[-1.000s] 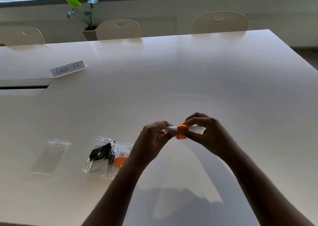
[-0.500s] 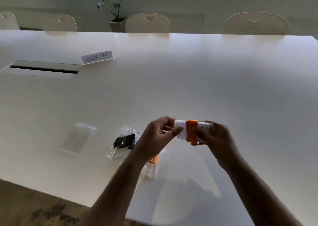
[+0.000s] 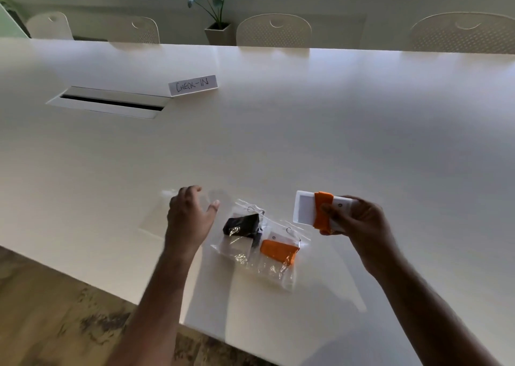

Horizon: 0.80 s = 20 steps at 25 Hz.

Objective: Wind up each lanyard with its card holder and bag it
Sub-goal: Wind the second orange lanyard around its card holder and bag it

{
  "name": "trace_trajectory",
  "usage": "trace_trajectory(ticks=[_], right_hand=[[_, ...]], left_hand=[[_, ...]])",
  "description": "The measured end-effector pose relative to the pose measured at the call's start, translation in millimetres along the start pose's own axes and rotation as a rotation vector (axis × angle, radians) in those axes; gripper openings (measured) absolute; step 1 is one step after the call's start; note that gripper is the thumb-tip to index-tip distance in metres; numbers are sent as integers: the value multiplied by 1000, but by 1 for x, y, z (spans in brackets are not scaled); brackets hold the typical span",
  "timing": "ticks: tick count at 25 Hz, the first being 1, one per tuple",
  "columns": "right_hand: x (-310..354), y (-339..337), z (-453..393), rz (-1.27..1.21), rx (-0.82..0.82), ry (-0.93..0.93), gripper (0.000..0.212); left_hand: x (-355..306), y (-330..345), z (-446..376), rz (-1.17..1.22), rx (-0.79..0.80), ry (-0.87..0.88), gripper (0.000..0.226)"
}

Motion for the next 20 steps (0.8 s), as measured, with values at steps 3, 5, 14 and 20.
trace_trajectory(ticks=[3, 5, 14, 20], right_hand=[[-1, 15, -3, -10, 18, 2, 15], [-2, 25, -5, -22, 26, 8, 14], [-10, 48, -14, -38, 42, 16, 27], [-17, 53, -13, -28, 48, 26, 41]], left_hand=[[37, -2, -1, -192, 35, -50, 59], [53, -1, 0, -275, 53, -57, 51], [70, 3, -9, -172, 33, 71, 36], [57, -2, -22, -89, 11, 9, 45]])
Point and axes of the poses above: each hand's wrist, its own z-axis away from the middle knuckle, its own y-axis out of the palm, x = y × z, the point moved 2 cm from there along -z, towards the middle knuckle, and after that the axes turned 4 degrees about z, right-handed, at the moved point
